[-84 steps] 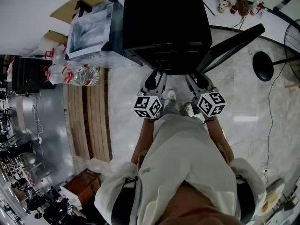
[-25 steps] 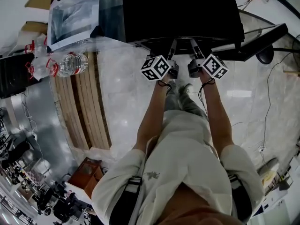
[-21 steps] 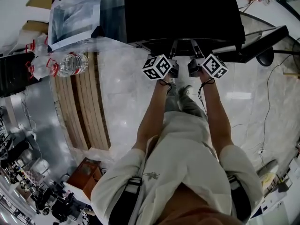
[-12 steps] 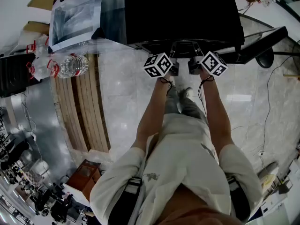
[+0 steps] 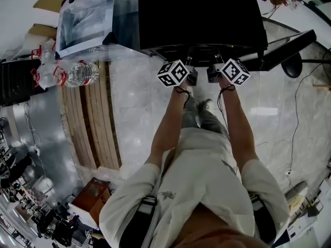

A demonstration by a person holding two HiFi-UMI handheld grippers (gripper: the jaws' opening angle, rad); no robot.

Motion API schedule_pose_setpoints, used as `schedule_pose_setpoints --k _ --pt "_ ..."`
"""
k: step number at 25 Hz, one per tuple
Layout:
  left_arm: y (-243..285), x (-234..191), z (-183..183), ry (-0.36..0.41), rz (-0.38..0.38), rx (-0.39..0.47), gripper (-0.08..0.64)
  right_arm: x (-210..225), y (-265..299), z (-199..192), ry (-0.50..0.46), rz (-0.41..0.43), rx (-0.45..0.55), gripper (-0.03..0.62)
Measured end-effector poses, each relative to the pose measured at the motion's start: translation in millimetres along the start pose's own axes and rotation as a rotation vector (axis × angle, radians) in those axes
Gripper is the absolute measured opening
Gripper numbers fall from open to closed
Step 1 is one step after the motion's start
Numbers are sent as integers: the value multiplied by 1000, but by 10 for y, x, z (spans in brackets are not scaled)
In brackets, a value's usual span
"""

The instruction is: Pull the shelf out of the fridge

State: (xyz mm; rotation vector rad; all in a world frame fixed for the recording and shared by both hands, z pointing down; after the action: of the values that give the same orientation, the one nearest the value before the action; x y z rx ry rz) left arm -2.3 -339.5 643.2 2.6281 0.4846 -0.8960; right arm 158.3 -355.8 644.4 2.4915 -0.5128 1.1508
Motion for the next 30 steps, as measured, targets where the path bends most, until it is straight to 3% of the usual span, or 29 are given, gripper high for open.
schedule_pose_setpoints --k 30 --pt "-317 260 72 30 -41 1 152 -168 -311 11 51 37 11 127"
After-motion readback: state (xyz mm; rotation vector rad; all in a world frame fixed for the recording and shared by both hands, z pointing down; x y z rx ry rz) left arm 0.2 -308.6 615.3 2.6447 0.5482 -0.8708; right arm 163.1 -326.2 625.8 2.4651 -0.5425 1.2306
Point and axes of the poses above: the fingertips, and each gripper's own axes: y forward along the fingers, x to its right, z out of its top, the point moved 3 cm from there along -y, backward along the fingers, and after that the axes turned 5 degrees about y, right-handed, at the moved point
